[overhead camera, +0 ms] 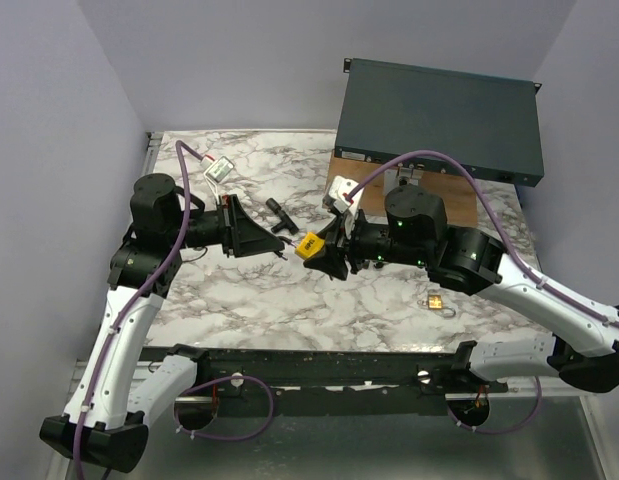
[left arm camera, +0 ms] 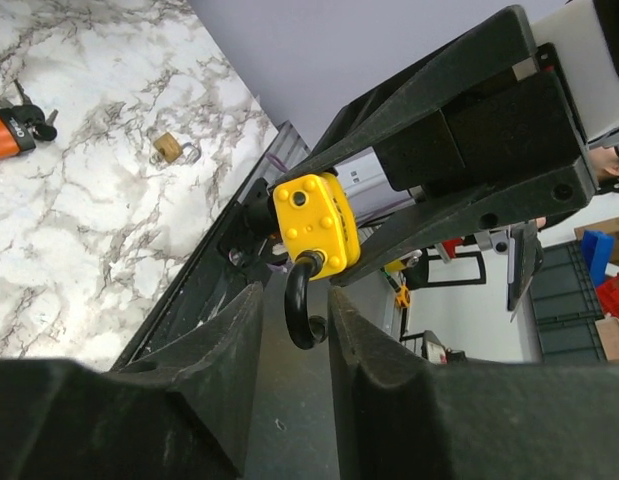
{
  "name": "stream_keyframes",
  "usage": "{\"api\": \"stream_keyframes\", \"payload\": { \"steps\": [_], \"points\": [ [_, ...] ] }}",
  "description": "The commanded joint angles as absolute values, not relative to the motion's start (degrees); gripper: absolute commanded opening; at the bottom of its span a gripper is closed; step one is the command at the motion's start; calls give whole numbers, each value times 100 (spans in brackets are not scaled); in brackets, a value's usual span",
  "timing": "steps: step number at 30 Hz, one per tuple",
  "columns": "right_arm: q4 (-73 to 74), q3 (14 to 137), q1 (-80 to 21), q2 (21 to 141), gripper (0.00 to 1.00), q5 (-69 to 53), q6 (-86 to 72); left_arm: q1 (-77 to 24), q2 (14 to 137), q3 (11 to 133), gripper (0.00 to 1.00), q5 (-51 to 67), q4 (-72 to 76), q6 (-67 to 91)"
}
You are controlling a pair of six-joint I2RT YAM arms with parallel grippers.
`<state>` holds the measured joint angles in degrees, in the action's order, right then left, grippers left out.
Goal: Lock with the key
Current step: Pick up the lock from the center of the board.
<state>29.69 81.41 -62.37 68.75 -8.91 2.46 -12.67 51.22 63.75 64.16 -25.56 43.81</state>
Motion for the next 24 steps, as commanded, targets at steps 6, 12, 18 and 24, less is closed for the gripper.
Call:
{"api": "stream_keyframes", "payload": {
  "steps": [6,12,18,24],
  "points": [
    [2751,8285,-6302,6871,1,-1016,402,-1374,5133,6145,20,6608,-2671,4304],
    [2763,8192,-6311,6904,1,-897,439,-1430,5168,6160,5,6613,-2648,4297],
    [2628,8100,-6315,6887,21,-866,398,-1537,5006,6173,0,6483,-2411,4338],
    [2023,7782,-6312,6646,71,-669,217,-1538,4187,6162,0,5429,-1544,4654]
  ]
}}
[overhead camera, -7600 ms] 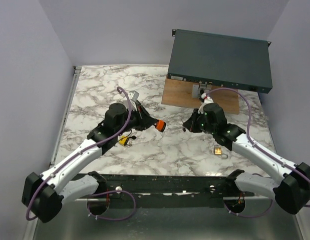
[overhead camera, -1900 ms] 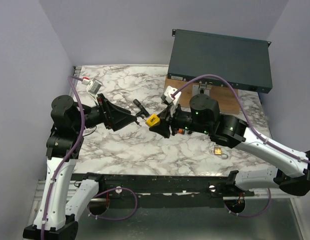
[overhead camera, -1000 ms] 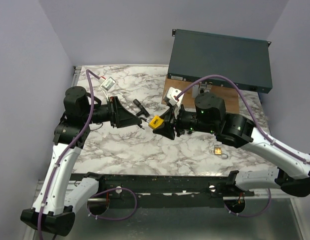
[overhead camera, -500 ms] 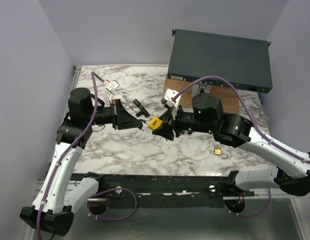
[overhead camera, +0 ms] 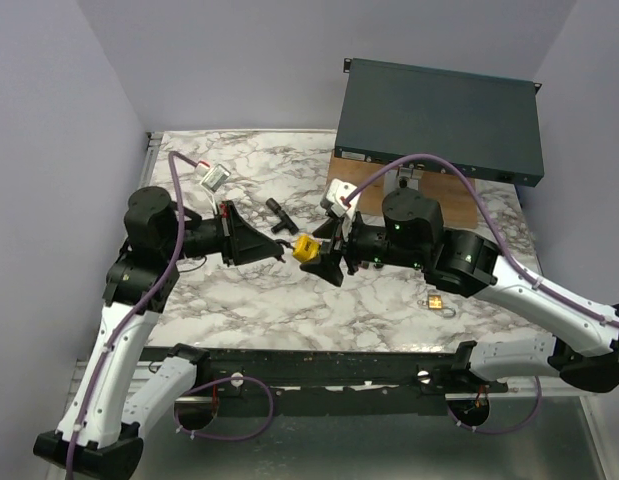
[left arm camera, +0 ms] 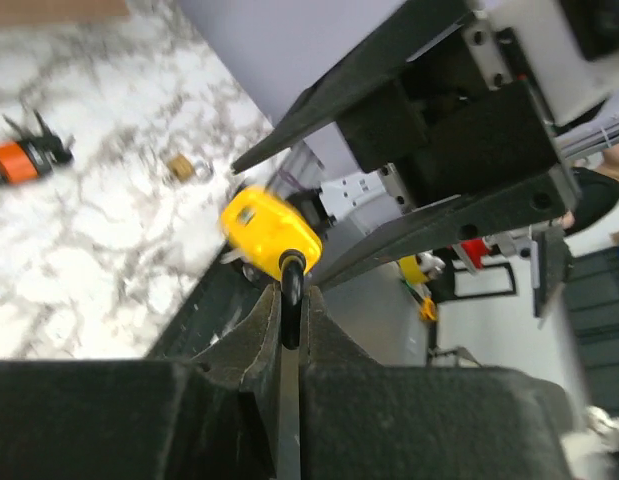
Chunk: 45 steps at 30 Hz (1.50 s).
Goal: Lock with the key
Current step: Pick up the lock from the center of the board.
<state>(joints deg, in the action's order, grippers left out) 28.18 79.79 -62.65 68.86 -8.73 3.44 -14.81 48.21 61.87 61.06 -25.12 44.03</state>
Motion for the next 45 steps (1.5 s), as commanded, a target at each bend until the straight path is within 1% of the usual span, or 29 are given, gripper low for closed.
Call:
{"api": "stream_keyframes", "payload": {
  "steps": [1,4,5,9,14,17,20,25,29,32,36,39,40,45],
  "points": [
    [1866,7683,-6312,6576,78,-652,170,-1538,4097,6161,0,5349,-1372,4734],
    [1529,7520,-6317,6355,92,-588,83,-1538,3985,6275,0,5227,-1175,4870],
    [1438,7491,-6311,6290,93,-558,64,-1538,3945,6322,0,5200,-1133,4892],
    [1026,7363,-6313,5996,95,-486,17,-1538,3826,6450,0,5176,-847,5063],
    [366,7333,-6314,5932,95,-1446,-564,-1547,3710,6600,0,5108,-430,5287],
    [160,7352,-6311,6061,93,-1652,-707,-1547,3667,6690,0,5184,-68,5427],
    [-287,7233,-6313,6082,92,-1670,-864,-1560,3664,6832,0,5237,-27,5496],
    [-1094,7080,-6311,6110,88,-1756,-1197,-1581,3665,6879,0,5279,168,5626],
    [-1342,7132,-6313,6243,80,-1918,-1355,-1590,3656,6933,0,5252,155,5629],
    [-1455,7135,-6312,6312,71,-2086,-1462,-1599,3637,6956,0,5213,84,5591],
    [-1507,7145,-6313,6439,65,-2232,-1582,-1600,3619,6965,0,5176,79,5594],
    [-1526,7128,-6312,6460,58,-2269,-1633,-1600,3620,7008,0,5155,71,5590],
    [-1529,7120,-6311,6453,56,-2277,-1637,-1600,3620,7020,0,5143,63,5590],
    [-1606,7075,-6312,6440,56,-2284,-1711,-1599,3639,7031,0,5125,53,5599]
  ]
}}
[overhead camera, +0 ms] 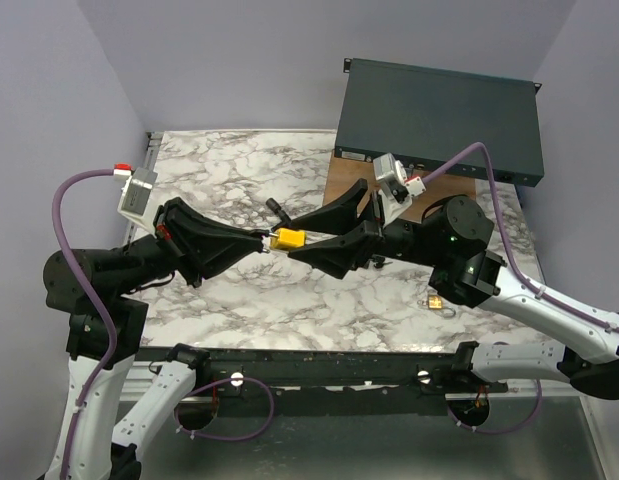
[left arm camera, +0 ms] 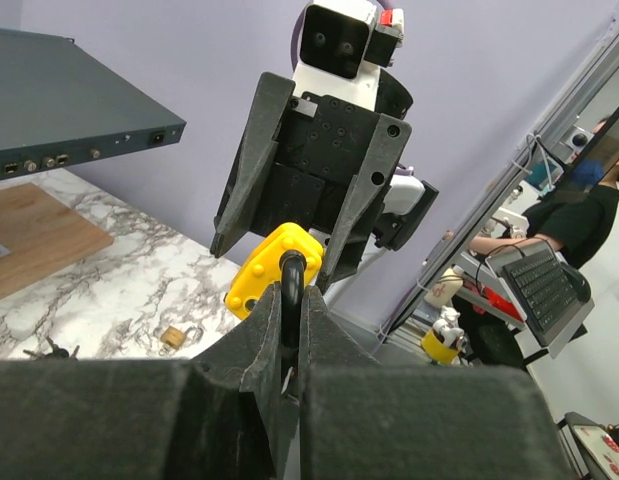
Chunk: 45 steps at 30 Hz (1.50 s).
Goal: Lock with the key
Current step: Pick up the lock from the center of the board.
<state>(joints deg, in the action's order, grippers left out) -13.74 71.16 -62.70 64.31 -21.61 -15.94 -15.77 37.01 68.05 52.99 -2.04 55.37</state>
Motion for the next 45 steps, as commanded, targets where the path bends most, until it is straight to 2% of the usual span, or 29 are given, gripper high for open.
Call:
{"api": "stream_keyframes", "payload": {
  "steps": [1,6,10,16,20,28,31,32,34,38,45],
  "points": [
    [-1625,7074,-6314,6442,56,-2307,-1734,-1600,3639,7023,0,5124,51,5605],
    [-1709,7063,-6316,6544,53,-2485,-1853,-1600,3651,6987,0,5088,47,5633],
    [-1753,7014,-6328,6557,64,-2462,-1863,-1600,3664,6979,0,5069,44,5643],
    [-1723,7014,-6321,6574,64,-2414,-1826,-1599,3699,6970,0,5062,35,5654],
    [-1736,7022,-6316,6588,53,-2400,-1843,-1600,3726,6939,0,5071,43,5660],
    [-1635,7030,-6327,6528,15,-2257,-1970,-1658,3829,6897,0,5283,-231,5479],
    [-1394,7084,-6321,6446,6,-2264,-1993,-1679,3874,6899,0,5482,-473,5188],
    [-1327,7075,-6324,6398,3,-2260,-2019,-1678,3901,6908,3,5539,-563,5123],
    [-1184,7033,-6320,6298,1,-2251,-2035,-1679,3945,6879,10,5692,-613,5042],
    [-1009,6909,-6321,6070,1,-2219,-2094,-1679,3973,6875,19,5890,-712,4874],
    [-443,7108,-6322,5922,1,-2369,-2087,-1679,4066,7048,22,6231,-1208,4417]
  ]
}}
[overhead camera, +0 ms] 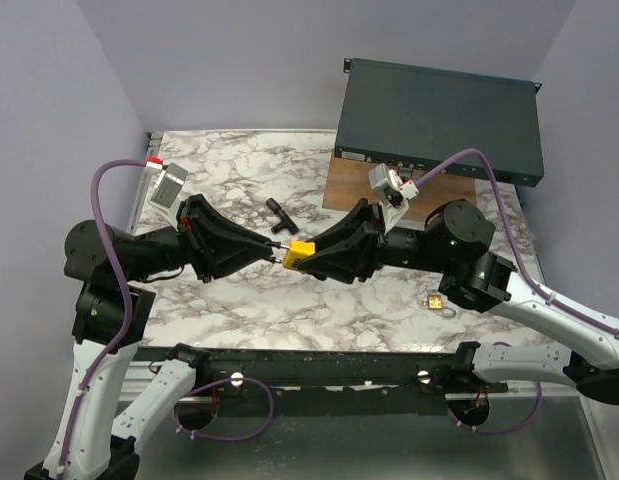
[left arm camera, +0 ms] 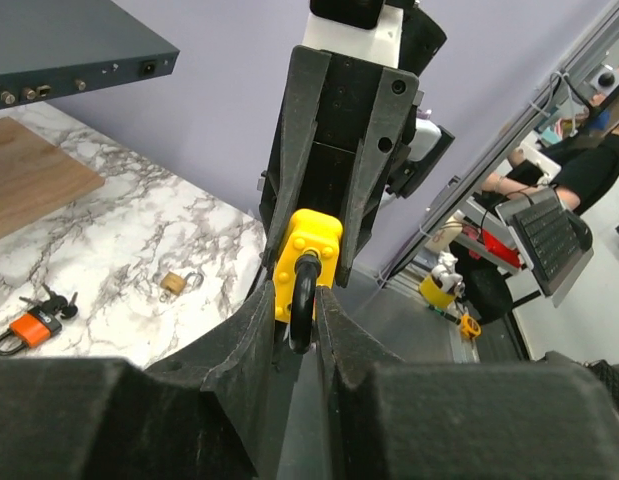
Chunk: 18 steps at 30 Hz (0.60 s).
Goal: Lock with the key
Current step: Pick up the lock from the center of the board, then lock the lock.
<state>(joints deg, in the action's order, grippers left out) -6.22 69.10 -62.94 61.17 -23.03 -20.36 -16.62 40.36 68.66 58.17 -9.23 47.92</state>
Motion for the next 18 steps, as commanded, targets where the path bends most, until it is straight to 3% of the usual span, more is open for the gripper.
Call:
{"api": "stream_keyframes", "payload": {
  "steps": [1,18],
  "points": [
    [-372,7131,-6324,5907,1,-2389,-2074,-1678,4065,7055,22,6270,-1259,4369],
    [248,7560,-6321,6065,1,-2686,-1991,-1679,3999,7157,21,6748,-1757,3926]
  ]
}}
